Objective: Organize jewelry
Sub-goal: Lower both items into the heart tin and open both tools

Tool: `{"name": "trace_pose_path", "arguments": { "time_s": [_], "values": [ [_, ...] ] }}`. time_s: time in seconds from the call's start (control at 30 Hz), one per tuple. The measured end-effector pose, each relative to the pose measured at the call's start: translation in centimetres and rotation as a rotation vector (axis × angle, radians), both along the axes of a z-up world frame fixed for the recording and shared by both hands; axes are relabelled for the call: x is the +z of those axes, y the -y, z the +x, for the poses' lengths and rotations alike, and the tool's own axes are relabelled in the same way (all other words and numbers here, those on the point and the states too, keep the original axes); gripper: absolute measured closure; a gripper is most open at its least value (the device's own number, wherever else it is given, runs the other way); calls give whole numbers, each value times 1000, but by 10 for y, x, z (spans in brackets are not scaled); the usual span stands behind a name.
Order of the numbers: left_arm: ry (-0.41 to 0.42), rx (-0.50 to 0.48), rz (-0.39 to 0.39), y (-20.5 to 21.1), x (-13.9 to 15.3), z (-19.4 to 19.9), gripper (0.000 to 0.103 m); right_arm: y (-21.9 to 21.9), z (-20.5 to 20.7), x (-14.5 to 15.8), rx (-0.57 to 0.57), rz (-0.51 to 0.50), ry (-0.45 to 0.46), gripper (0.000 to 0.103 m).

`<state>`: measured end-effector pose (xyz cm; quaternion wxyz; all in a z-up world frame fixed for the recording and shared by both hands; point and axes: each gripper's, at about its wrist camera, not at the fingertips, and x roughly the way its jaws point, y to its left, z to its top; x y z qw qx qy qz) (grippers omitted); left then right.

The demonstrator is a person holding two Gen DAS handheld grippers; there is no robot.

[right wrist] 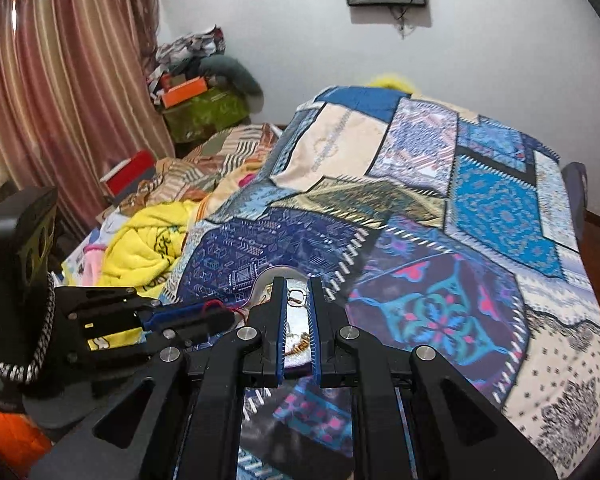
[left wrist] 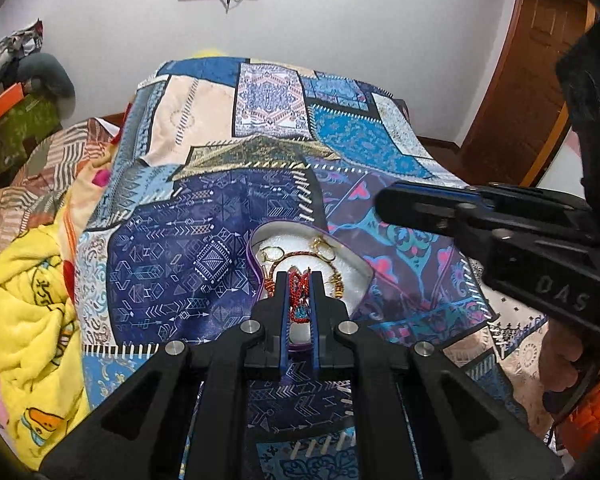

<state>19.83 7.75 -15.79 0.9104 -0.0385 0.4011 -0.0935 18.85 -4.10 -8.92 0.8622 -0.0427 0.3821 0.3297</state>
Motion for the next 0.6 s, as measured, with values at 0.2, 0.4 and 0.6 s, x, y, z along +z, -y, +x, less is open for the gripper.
{"name": "trace_pose_path", "arguments": {
  "time_s": [0.2,0.4,0.6],
  "values": [
    [-1,-8,-20,-5,-5,7,96,-12,14,-13,29,-14,-47,94],
    [0,0,-36,-12,-4,11,96,-16,20,-16,48,-16,-75,94],
    [12,20,-26,-18,3,7,96,-9,18,-9,34,-1,-67,75]
  ]
}}
